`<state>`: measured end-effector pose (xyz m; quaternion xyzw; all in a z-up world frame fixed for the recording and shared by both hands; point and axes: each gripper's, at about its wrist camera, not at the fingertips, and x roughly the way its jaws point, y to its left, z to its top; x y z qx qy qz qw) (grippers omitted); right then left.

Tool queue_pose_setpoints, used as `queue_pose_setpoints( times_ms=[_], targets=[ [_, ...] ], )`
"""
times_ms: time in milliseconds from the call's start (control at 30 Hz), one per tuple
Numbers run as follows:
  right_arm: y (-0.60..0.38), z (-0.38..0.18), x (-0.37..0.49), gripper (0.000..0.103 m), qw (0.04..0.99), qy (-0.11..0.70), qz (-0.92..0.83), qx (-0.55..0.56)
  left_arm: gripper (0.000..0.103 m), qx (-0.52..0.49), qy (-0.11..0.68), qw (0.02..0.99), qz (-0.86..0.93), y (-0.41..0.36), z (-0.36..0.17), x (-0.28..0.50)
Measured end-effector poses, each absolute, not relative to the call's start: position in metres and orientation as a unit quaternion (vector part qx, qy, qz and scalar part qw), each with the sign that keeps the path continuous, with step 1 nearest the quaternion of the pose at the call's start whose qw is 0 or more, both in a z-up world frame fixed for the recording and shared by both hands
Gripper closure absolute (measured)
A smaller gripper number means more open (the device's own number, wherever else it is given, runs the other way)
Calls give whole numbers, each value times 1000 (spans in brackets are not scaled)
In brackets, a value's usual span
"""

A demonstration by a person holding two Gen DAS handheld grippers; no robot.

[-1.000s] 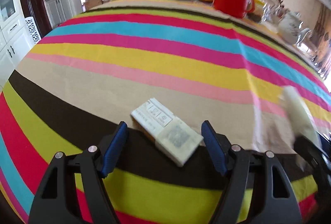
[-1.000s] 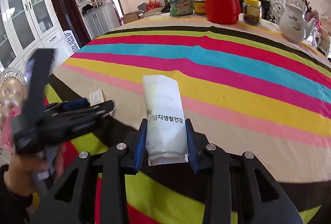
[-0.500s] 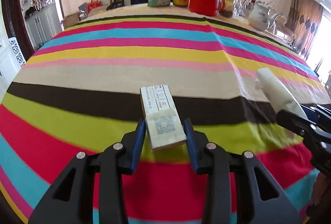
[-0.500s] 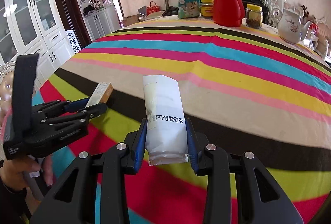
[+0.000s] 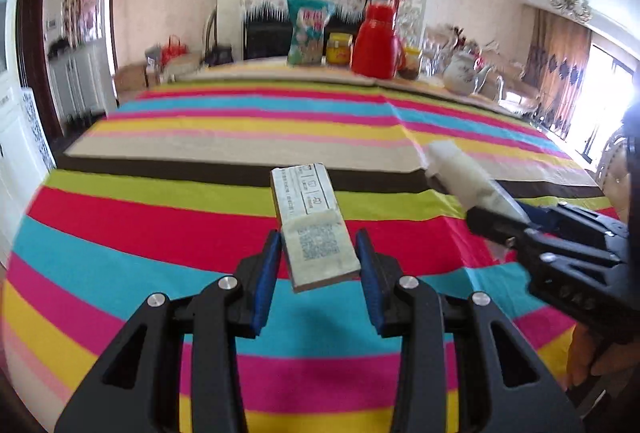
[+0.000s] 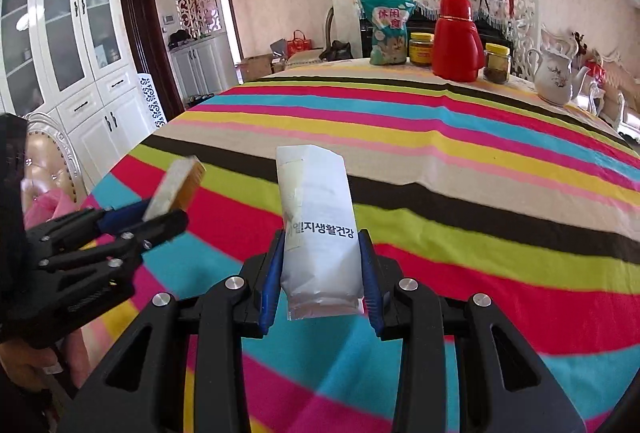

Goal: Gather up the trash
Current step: 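Lift the white box and packet and carry both to the pink bin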

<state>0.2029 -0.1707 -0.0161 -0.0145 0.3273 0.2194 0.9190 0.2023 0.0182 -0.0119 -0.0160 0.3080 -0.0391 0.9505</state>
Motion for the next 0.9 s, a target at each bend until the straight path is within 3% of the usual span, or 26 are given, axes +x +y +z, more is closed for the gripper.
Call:
queue_pose_setpoints(
  times_ms=[333,900],
  targets=[
    [-146,-7,144,69,928,303,214,-36,66,-24,238,971,-20,54,6,134],
    [-81,19,106,69,931,245,268,-46,66,-16,205,979,-15,92,14,77]
  ],
)
